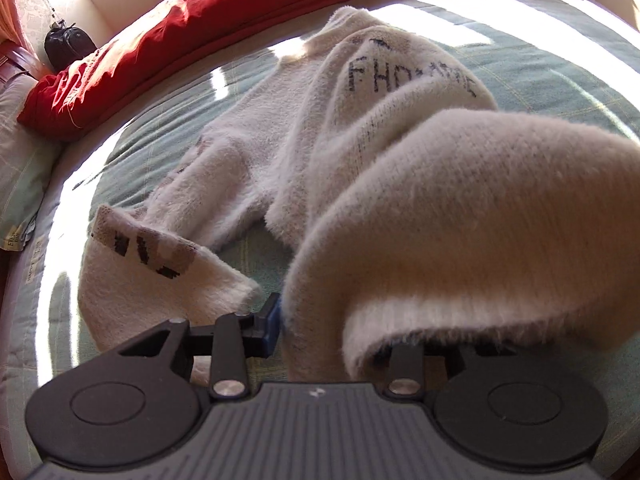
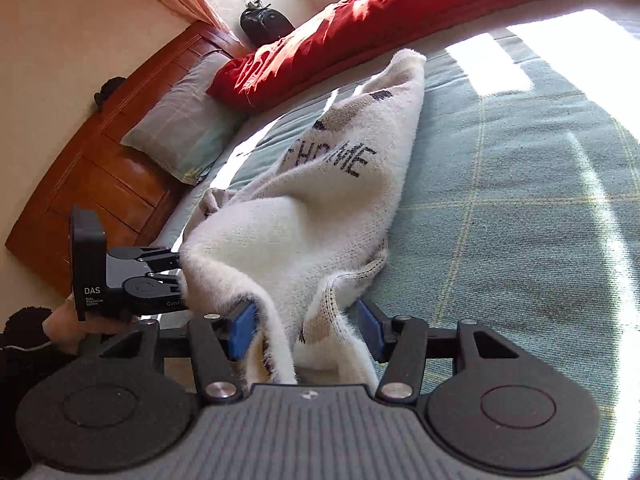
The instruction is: Fold clothes
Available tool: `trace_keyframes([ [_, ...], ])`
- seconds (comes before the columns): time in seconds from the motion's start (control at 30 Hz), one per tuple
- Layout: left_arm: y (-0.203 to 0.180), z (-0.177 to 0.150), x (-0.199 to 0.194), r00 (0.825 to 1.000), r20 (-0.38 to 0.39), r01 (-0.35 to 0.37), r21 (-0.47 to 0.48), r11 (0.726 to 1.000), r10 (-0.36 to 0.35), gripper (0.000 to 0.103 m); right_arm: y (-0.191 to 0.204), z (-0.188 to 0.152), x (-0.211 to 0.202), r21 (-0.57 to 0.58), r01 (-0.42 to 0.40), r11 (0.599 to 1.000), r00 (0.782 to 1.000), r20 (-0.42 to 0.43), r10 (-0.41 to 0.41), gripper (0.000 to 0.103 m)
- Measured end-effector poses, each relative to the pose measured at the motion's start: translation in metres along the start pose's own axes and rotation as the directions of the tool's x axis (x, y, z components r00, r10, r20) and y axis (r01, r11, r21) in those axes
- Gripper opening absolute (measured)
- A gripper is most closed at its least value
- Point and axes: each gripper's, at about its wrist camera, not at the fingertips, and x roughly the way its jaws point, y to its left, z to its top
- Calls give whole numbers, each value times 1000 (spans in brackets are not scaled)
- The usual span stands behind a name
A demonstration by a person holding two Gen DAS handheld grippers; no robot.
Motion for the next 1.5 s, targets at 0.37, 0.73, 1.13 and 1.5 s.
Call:
trace_keyframes([
  [0.37, 7, -14, -19, 998, -27, 59, -1, 998, -59, 48, -12, 23, -9, -2, 35, 999, 999, 21, -35, 63],
  [0.73, -1, -26, -114, 992, 78, 100, 55, 993, -104, 64, -3, 2, 71, -155, 155, 976, 963, -195, -184, 24],
  [1.13, -35, -26, -144, 975, 154, 141, 120, 983, -158, 66, 43, 13, 2, -365, 319, 875, 922, -93, -375, 0],
  [1.5, -61, -25, -150, 961, 178, 181, 167, 969, -210, 71, 25, 21, -3, -224, 244, 943, 955, -114, -274, 48],
])
